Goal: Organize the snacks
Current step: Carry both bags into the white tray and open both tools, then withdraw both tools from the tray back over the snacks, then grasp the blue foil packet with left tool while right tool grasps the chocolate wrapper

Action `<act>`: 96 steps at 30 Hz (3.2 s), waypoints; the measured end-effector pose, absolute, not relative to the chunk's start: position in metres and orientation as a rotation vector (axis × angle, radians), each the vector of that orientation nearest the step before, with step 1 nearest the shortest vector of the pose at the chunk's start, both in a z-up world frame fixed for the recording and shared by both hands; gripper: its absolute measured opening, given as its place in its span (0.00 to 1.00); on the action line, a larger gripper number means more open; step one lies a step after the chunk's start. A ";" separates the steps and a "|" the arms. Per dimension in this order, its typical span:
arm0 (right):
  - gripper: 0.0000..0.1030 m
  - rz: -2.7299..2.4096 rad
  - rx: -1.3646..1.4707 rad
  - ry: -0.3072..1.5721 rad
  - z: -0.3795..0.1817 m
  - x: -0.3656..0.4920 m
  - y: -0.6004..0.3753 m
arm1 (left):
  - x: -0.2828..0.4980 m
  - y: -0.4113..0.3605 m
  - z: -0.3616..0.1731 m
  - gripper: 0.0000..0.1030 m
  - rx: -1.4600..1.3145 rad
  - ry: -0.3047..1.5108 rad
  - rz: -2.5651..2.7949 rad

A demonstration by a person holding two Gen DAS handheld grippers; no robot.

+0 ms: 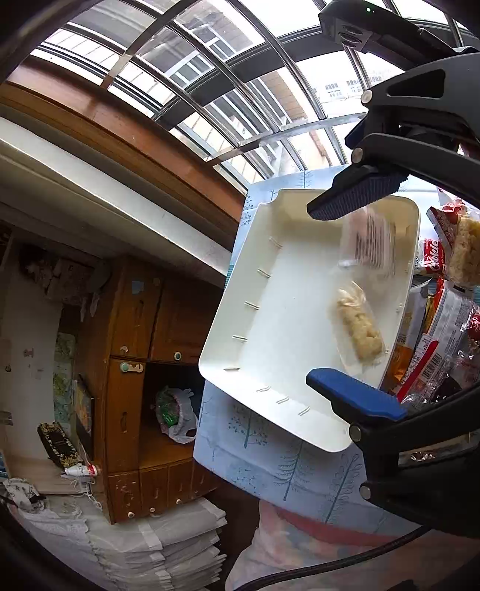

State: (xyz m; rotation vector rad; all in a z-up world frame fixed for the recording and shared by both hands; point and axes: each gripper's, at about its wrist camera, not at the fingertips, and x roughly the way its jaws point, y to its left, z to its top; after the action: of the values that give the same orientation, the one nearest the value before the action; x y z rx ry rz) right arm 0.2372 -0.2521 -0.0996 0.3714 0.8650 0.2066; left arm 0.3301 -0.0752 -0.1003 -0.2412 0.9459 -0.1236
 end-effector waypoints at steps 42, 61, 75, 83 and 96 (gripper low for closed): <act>1.00 -0.053 0.188 0.662 -0.018 0.057 -0.167 | 0.141 0.049 -0.034 0.88 -0.135 0.806 -0.261; 1.00 -0.090 0.179 0.803 -0.058 -0.010 -0.134 | 0.097 0.073 -0.109 0.88 -0.159 1.096 -0.284; 0.86 -0.024 0.296 1.118 -0.133 0.003 -0.144 | 0.113 0.056 -0.202 0.88 -0.208 1.447 -0.159; 0.77 -0.030 0.423 1.313 -0.180 0.015 -0.167 | 0.121 0.046 -0.249 0.88 -0.244 1.596 -0.089; 0.61 -0.020 0.638 1.549 -0.246 0.041 -0.196 | 0.136 0.035 -0.313 0.85 -0.270 1.788 0.065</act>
State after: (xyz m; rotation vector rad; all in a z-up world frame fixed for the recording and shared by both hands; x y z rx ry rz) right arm 0.0408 -0.1963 -0.2459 0.6379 1.5494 -0.0196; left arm 0.1361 0.0348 -0.3133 -0.2702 1.7881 0.0654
